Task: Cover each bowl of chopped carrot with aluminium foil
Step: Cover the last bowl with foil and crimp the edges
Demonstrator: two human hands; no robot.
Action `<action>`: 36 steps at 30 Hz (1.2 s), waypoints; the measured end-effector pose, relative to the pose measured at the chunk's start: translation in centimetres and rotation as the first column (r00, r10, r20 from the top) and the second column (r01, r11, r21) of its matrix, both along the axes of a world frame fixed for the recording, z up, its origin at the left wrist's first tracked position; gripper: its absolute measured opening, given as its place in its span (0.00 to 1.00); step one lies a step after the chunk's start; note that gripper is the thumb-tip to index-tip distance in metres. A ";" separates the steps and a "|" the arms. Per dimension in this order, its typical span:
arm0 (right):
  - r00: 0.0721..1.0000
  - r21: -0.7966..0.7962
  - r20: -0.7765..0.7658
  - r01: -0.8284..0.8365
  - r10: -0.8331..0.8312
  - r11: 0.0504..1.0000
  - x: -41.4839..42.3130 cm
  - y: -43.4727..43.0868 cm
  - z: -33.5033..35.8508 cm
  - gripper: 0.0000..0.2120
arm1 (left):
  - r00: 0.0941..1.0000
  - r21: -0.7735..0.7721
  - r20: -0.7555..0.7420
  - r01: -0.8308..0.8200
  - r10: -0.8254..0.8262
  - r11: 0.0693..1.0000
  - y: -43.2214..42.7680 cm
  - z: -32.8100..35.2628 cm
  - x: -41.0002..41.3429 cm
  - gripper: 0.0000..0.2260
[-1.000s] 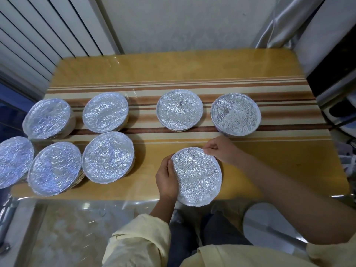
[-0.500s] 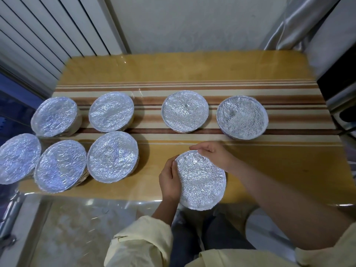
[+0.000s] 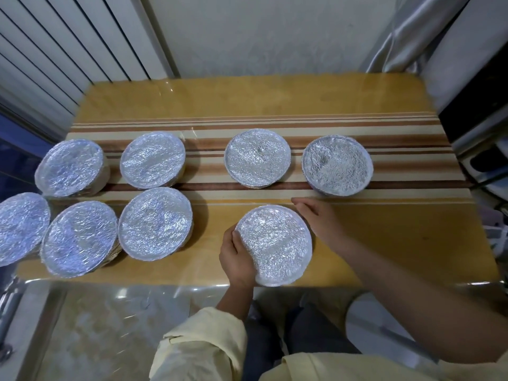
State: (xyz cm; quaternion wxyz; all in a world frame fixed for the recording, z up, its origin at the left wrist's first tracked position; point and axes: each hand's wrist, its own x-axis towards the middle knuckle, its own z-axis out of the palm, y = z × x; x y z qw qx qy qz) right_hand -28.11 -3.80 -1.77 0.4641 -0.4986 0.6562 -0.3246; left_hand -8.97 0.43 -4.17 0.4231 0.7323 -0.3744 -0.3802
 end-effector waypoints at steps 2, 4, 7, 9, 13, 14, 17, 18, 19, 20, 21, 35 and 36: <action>0.996 -0.019 -0.033 0.078 -0.079 0.997 -0.3 1.4 -0.8 0.14 | 0.998 0.005 0.000 -0.057 0.057 0.998 0.5 0.4 -0.9 0.13; 0.994 -0.023 -0.044 0.097 -0.098 0.995 -0.3 2.8 -1.5 0.19 | 0.995 0.032 -0.007 -0.101 0.101 0.994 1.0 0.8 -1.7 0.13; 0.989 0.027 0.125 0.081 -0.084 0.996 0.2 3.8 -1.4 0.11 | 0.986 0.086 -0.042 -0.155 0.159 0.984 1.7 0.6 -1.6 0.12; 0.975 0.078 0.199 0.084 -0.098 0.993 0.3 3.7 -0.8 0.12 | 0.985 0.134 -0.052 -0.154 0.163 0.979 1.8 0.4 -1.0 0.11; 0.946 0.070 0.142 0.285 -0.293 0.956 0.4 4.1 -2.0 0.13 | 0.984 0.124 -0.129 -0.107 0.123 0.987 1.5 0.7 0.0 0.14; 0.924 0.071 0.145 0.348 -0.355 0.935 0.7 4.8 -2.2 0.12 | 0.984 0.091 -0.157 -0.075 0.089 0.993 1.4 0.9 0.1 0.16; 0.873 0.113 0.234 0.413 -0.428 0.904 2.5 7.1 -2.6 0.12 | 0.975 0.001 -0.222 0.003 -0.003 1.000 1.2 0.6 0.0 0.16; 0.848 0.137 0.289 0.423 -0.445 0.896 3.1 7.6 -2.9 0.12 | 0.972 -0.015 -0.234 0.005 -0.009 1.000 1.2 0.6 -0.1 0.15; 0.819 0.158 0.334 0.440 -0.467 0.884 3.7 7.8 -3.0 0.13 | 0.972 -0.024 -0.235 -0.006 0.000 1.000 1.3 0.3 -0.2 0.15; 0.791 0.174 0.361 0.463 -0.494 0.869 4.1 7.9 -3.1 0.13 | 0.972 -0.026 -0.235 -0.016 0.010 1.000 1.3 0.2 -0.3 0.14; 0.773 0.184 0.371 0.482 -0.514 0.857 4.3 7.8 -3.2 0.14 | 0.970 -0.024 -0.241 -0.023 0.017 0.999 1.4 0.1 -0.3 0.14; 0.842 0.187 0.411 0.298 -0.350 0.936 4.9 5.0 -2.7 0.21 | 0.945 -0.048 -0.304 -0.140 0.119 0.989 0.8 -0.2 1.0 0.15; 0.844 0.193 0.408 0.294 -0.349 0.936 5.0 5.0 -2.7 0.20 | 0.945 -0.051 -0.302 -0.144 0.122 0.988 0.8 0.0 1.2 0.15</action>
